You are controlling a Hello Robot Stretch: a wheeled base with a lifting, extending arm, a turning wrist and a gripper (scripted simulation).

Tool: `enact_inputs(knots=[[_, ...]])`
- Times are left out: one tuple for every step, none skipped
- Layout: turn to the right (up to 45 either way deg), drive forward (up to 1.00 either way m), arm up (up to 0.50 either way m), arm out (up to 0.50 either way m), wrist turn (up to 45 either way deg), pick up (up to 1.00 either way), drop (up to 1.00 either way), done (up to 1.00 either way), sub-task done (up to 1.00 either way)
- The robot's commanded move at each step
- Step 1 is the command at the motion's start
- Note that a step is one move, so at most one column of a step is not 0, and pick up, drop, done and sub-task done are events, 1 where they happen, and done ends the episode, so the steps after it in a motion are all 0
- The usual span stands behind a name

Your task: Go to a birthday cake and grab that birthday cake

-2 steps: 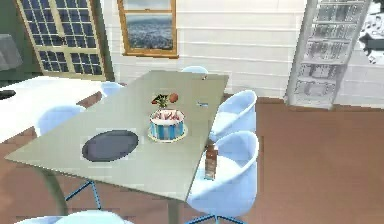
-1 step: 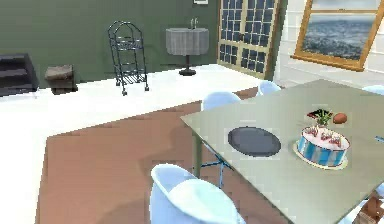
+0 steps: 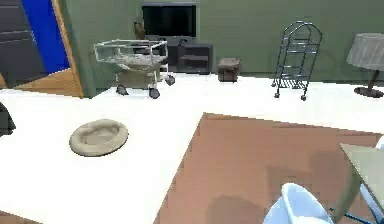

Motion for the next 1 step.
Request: enact_inputs(knots=[[45.0, 0.00, 0.00, 0.00, 0.0, 0.00, 0.00, 0.00, 0.00]])
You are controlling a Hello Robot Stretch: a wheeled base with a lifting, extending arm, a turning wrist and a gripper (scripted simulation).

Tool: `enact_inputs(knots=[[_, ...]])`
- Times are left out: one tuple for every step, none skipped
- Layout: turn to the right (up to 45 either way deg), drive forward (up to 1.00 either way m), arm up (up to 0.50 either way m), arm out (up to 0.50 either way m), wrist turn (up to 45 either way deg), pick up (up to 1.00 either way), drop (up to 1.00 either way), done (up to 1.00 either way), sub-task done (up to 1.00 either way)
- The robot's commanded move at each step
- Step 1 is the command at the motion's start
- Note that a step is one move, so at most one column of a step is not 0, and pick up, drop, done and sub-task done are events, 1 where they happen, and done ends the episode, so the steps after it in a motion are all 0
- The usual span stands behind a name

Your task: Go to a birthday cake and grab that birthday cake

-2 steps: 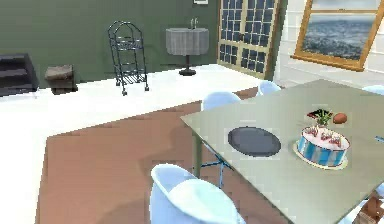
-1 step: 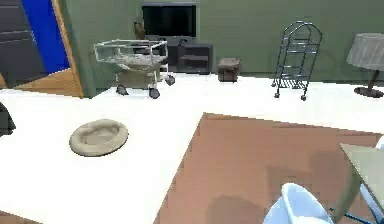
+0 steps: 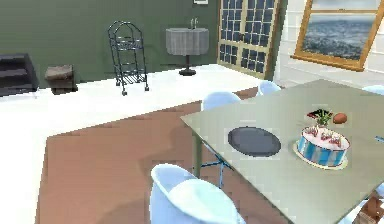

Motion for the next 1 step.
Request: enact_inputs(knots=[[45.0, 0.00, 0.00, 0.00, 0.0, 0.00, 0.00, 0.00, 0.00]])
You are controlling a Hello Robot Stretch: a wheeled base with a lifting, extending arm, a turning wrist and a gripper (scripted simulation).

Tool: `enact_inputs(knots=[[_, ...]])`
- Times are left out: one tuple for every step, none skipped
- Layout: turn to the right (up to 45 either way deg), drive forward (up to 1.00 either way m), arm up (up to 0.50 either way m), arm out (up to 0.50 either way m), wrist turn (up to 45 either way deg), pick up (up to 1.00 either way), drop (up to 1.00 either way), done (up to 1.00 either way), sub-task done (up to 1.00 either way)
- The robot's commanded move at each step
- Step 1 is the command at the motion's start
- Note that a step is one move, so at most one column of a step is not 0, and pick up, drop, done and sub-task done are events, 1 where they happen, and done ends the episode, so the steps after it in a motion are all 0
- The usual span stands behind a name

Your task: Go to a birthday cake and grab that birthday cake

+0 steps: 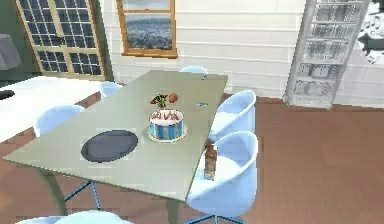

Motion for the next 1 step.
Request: enact_inputs(knots=[[24.0, 0.00, 0.00, 0.00, 0.0, 0.00, 0.00, 0.00, 0.00]])
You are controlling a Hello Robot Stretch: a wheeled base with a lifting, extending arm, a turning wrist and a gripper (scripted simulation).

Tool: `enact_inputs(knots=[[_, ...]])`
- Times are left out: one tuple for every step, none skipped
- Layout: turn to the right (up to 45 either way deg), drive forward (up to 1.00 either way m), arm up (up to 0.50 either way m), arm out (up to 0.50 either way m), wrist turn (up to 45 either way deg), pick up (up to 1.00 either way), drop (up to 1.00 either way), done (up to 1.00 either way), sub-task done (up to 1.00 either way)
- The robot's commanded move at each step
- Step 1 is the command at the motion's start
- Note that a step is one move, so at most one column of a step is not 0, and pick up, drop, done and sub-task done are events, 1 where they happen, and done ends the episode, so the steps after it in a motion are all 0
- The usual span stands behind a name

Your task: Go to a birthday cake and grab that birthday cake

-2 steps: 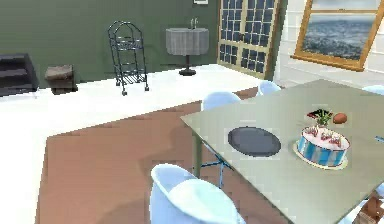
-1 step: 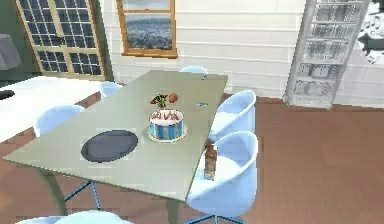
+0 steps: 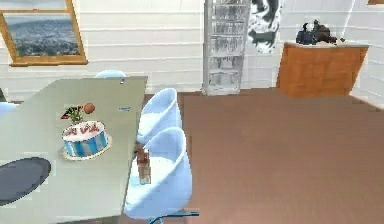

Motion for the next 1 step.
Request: enact_inputs(knots=[[0.0, 0.55, 0.00, 0.00, 0.0, 0.00, 0.00, 0.00, 0.00]])
